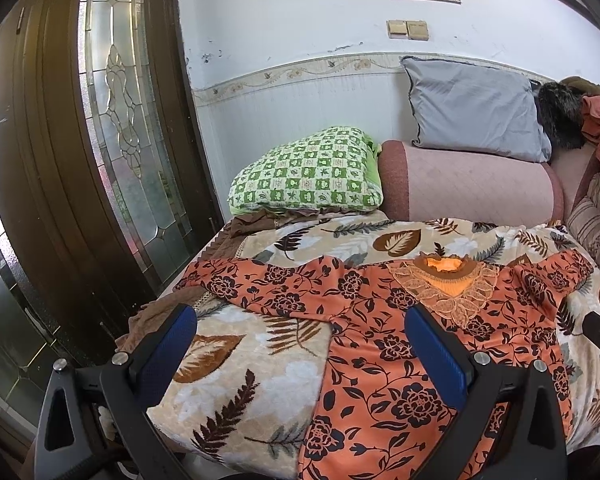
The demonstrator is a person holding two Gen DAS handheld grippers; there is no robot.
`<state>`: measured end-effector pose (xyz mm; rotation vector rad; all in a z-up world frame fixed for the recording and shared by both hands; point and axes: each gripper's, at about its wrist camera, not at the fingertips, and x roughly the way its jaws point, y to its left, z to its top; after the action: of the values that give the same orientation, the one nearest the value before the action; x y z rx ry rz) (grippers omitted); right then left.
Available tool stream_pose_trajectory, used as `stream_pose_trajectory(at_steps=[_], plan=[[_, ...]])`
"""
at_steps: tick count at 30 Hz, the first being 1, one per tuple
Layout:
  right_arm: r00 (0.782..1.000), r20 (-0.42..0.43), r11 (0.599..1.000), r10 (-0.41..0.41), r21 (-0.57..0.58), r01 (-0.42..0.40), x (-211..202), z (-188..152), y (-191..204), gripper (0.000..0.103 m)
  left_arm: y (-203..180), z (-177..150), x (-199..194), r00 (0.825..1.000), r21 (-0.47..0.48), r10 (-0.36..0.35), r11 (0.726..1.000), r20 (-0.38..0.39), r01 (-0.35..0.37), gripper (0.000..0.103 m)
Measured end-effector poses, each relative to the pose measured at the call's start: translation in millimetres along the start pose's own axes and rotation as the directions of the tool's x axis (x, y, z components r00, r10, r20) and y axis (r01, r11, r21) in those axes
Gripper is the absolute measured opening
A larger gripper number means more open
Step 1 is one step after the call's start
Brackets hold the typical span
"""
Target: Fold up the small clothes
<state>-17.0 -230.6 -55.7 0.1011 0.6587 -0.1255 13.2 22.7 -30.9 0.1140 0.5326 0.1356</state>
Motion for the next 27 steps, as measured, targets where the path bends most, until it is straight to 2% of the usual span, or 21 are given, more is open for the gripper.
stream_pose_trajectory(at_steps=[27], plan=[[0.999,-0.043,0.999,-0.022,0.023,0.023,36,-2,-12,0.103,-11,-4,36,0.999,0.014,-0.007,1.000,-0.044,0.007,0.103]])
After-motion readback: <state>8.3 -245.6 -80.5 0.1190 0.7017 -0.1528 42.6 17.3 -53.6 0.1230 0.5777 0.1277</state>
